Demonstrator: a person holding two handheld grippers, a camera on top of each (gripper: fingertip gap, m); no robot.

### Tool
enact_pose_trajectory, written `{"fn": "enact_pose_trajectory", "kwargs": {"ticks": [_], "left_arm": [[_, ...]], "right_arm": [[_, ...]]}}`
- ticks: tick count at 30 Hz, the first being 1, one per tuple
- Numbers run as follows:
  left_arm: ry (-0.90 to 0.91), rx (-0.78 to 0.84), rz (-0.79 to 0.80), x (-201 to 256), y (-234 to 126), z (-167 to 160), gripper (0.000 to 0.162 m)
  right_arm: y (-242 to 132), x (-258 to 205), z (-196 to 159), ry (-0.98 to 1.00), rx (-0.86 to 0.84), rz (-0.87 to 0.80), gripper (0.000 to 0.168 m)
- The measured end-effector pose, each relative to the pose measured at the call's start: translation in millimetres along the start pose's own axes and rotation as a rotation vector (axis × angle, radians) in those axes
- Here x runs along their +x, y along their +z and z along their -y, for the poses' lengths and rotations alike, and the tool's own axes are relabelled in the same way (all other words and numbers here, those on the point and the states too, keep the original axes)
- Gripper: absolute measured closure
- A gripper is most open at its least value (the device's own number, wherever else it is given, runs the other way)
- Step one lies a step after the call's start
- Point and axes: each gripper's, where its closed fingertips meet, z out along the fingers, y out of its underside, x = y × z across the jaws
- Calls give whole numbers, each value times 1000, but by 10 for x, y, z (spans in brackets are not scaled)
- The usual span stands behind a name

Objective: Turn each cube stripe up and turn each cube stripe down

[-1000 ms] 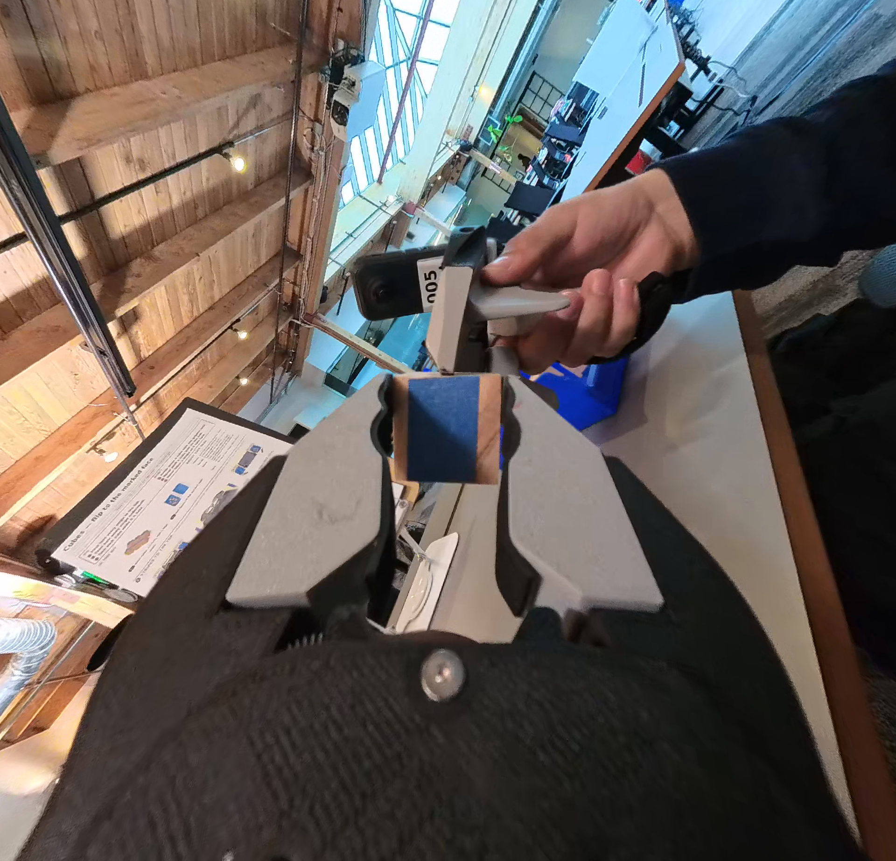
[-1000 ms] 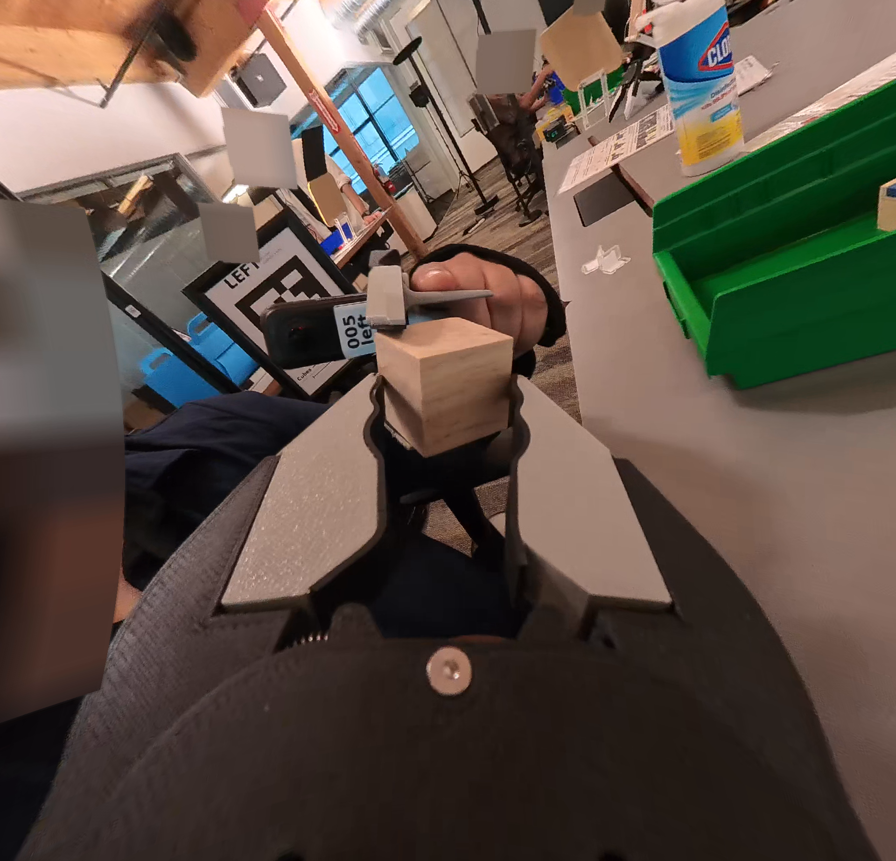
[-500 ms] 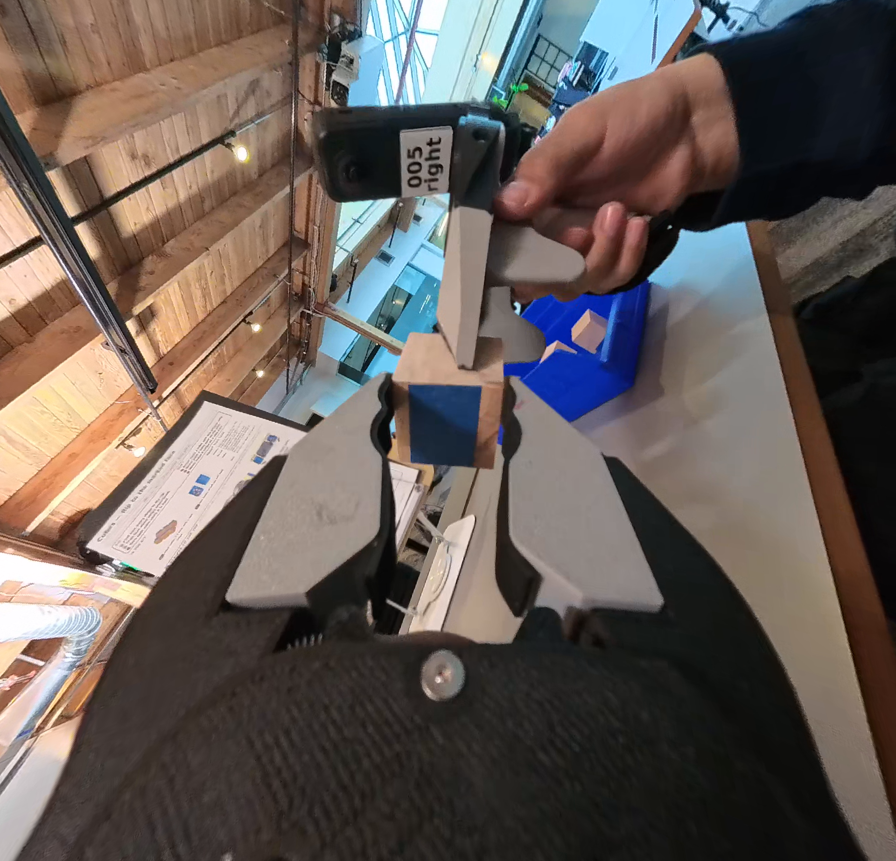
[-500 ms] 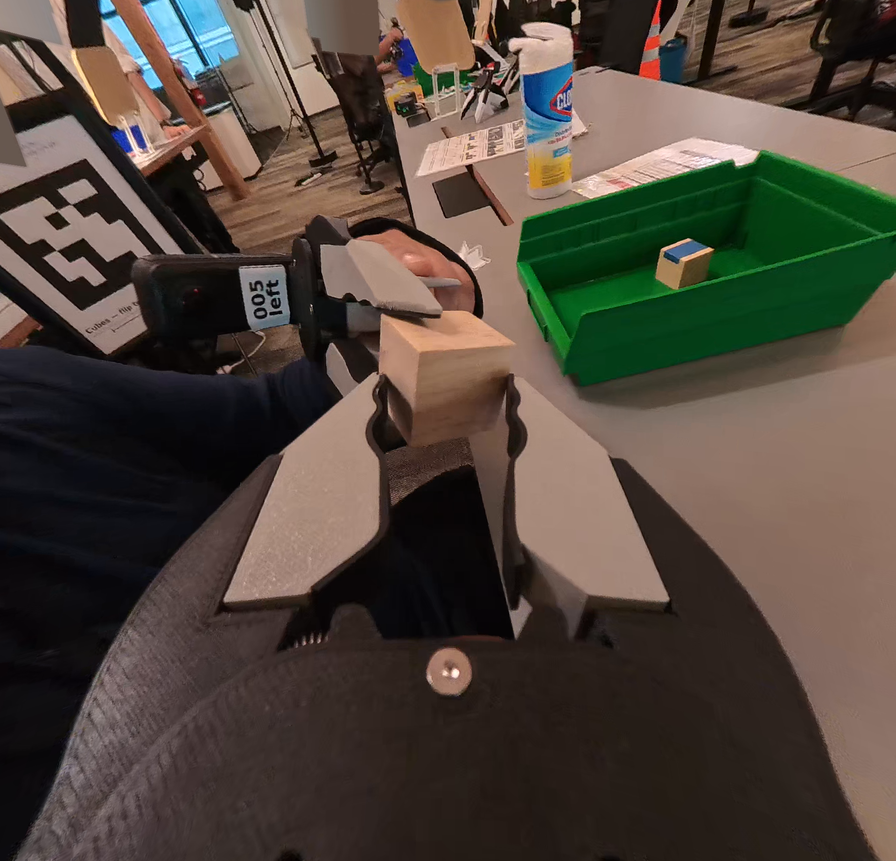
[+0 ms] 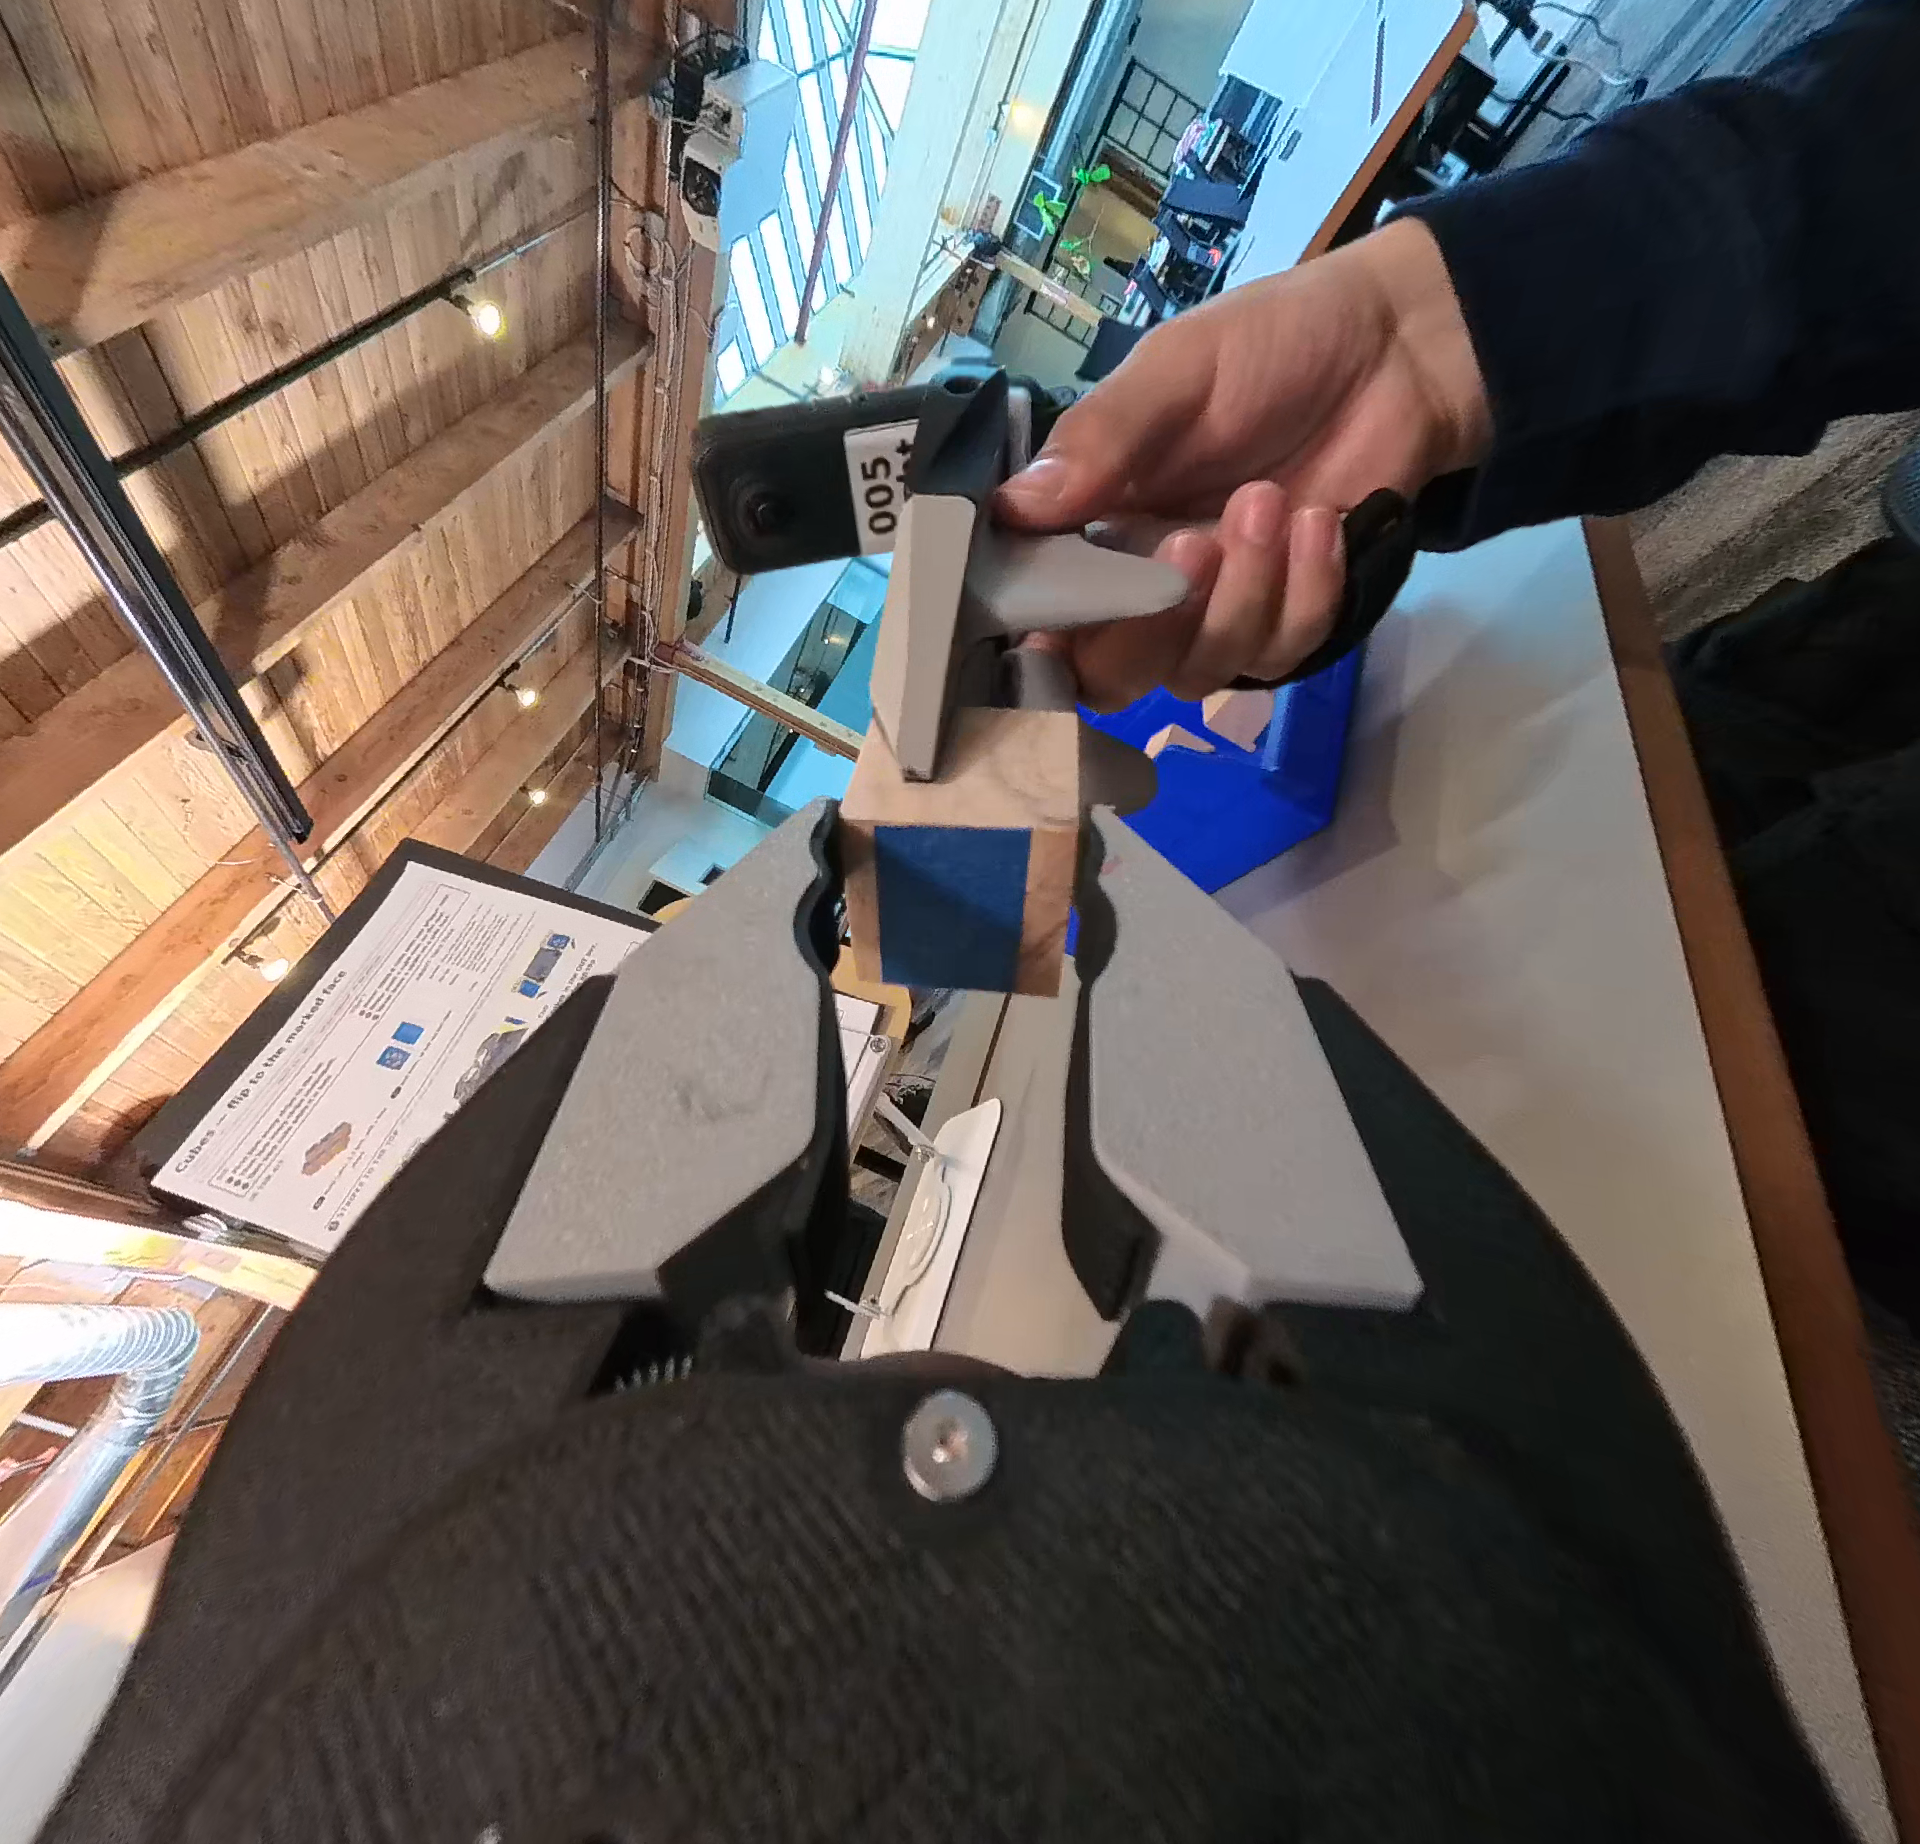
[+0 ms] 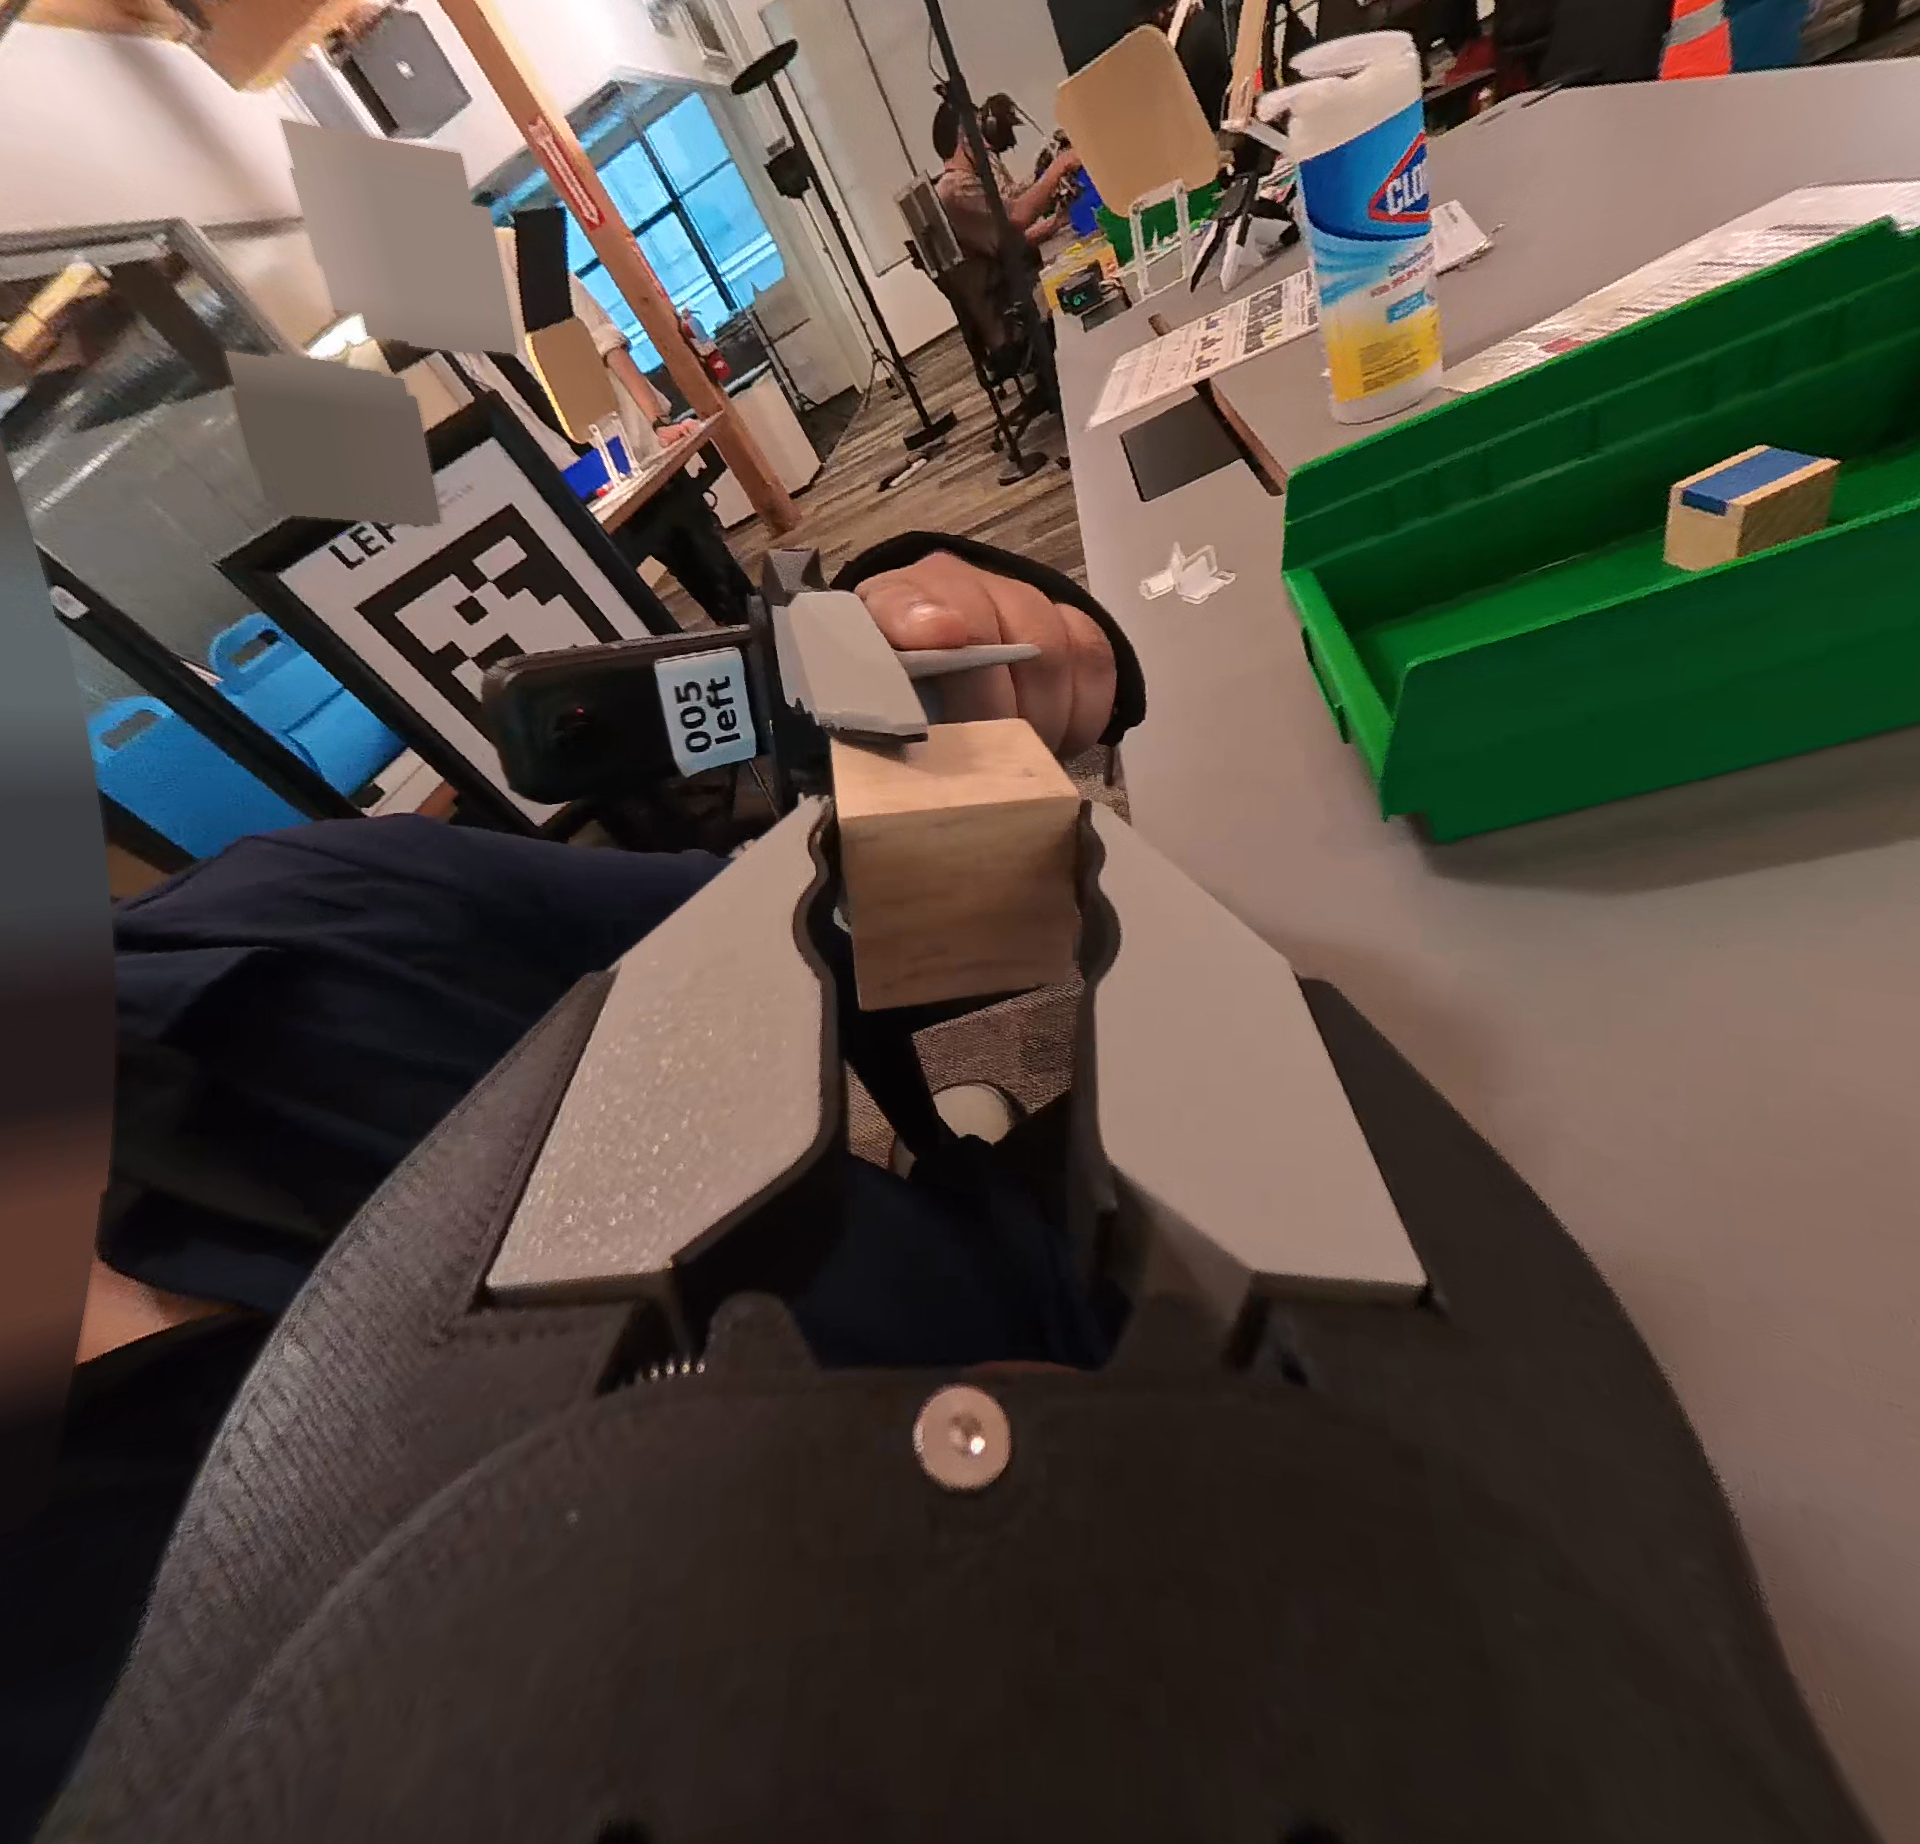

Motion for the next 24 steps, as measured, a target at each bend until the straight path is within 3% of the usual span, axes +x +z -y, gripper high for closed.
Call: {"fn": "enact_pose_trajectory", "kwargs": {"ticks": [24], "left_arm": [[-17, -8, 1, 3, 23, -25, 120]], "right_arm": [[-15, 21, -61, 57, -24, 87, 126]]}}
